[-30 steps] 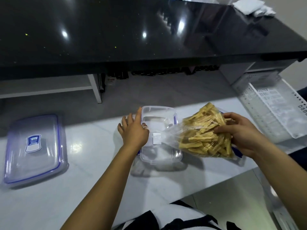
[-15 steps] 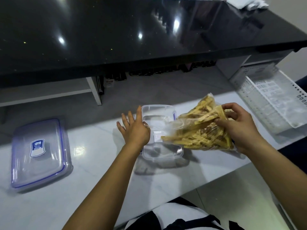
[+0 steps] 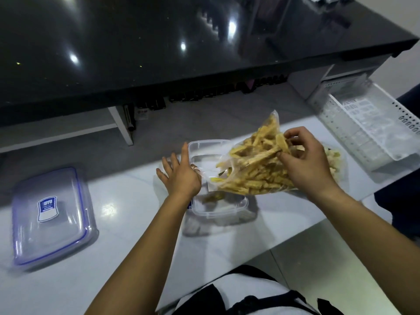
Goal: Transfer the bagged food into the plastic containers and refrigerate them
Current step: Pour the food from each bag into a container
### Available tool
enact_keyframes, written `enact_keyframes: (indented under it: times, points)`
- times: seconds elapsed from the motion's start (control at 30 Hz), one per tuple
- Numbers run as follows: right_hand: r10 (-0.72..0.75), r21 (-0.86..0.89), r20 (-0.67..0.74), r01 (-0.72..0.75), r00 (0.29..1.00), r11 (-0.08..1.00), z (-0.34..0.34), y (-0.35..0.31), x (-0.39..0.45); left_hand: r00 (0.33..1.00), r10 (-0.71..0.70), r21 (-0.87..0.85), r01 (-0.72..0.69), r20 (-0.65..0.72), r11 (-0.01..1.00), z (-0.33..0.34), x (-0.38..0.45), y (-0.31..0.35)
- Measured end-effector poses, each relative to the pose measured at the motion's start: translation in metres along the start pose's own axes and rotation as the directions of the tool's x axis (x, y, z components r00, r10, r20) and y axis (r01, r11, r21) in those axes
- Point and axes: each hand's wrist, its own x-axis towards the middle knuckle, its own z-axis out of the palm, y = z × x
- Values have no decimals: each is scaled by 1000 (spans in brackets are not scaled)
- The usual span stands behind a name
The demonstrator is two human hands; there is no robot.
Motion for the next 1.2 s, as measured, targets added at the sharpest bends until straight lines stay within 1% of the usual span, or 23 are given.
enact_keyframes:
  times: [0.13,0.23,0.33,0.43,0.47,0.57,0.67,0.7,0.77,0.8,0.87,0.9,1.0,1.03,1.1,1.13,1.2]
  points:
    - [5,46,-40,-4,999,999,0,3,1,1000,3,-4,-3,-9,1000,1,1,-1]
    - [-57,-6,-20,57,998,998,0,2,2,1000,-2,-11,2,-14,1000,2,0,-1]
    - [-56,30,-79,58,995,998,4,2,3,1000,3,-9,-3,-21,1000,1,0,1]
    - [-130,-62,-22,128,991,990,14,5,0,999,-13,-30,13,-30,999,1,-1,1]
    - [-140,-84,-23,137,990,987,16,6,1,999,-14,-37,12,-29,999,1,-1,2]
    - [-134,-102,-106,123,985,987,17,5,9,1000,-10,-30,9,-26,1000,1,0,1]
    - [-165,-167,-40,157,985,973,19,8,10,1000,-18,-52,16,-24,999,2,-1,1]
    - [-171,-170,-51,160,984,972,19,9,9,1000,-15,-56,13,-25,998,2,0,1]
    - [-164,-146,-118,147,979,978,17,9,10,1000,-12,-48,11,-26,999,1,0,1]
    - [-169,-146,-117,152,979,978,17,8,9,1000,-14,-42,13,-22,999,0,-1,1]
    - [-216,-202,-31,205,976,958,19,7,6,1000,-20,-40,20,-5,999,-1,-2,2]
    - [-232,-211,-14,224,972,951,19,7,5,1000,-19,-37,19,-4,999,-1,-2,2]
    - [-212,-148,-121,194,970,970,20,4,16,1000,-8,-21,8,-16,1000,-3,-2,3]
    - [-217,-147,-106,201,970,969,23,3,18,1000,-9,-27,8,-15,1000,-3,-3,4]
    - [-240,-177,-9,234,971,956,28,2,18,1000,-17,-46,16,-11,999,-3,-3,4]
    - [-241,-174,5,238,970,955,29,1,18,1000,-16,-47,16,-13,999,-2,-2,4]
    - [-230,-133,-57,221,972,966,28,-1,23,999,-9,-38,8,-33,999,1,1,1]
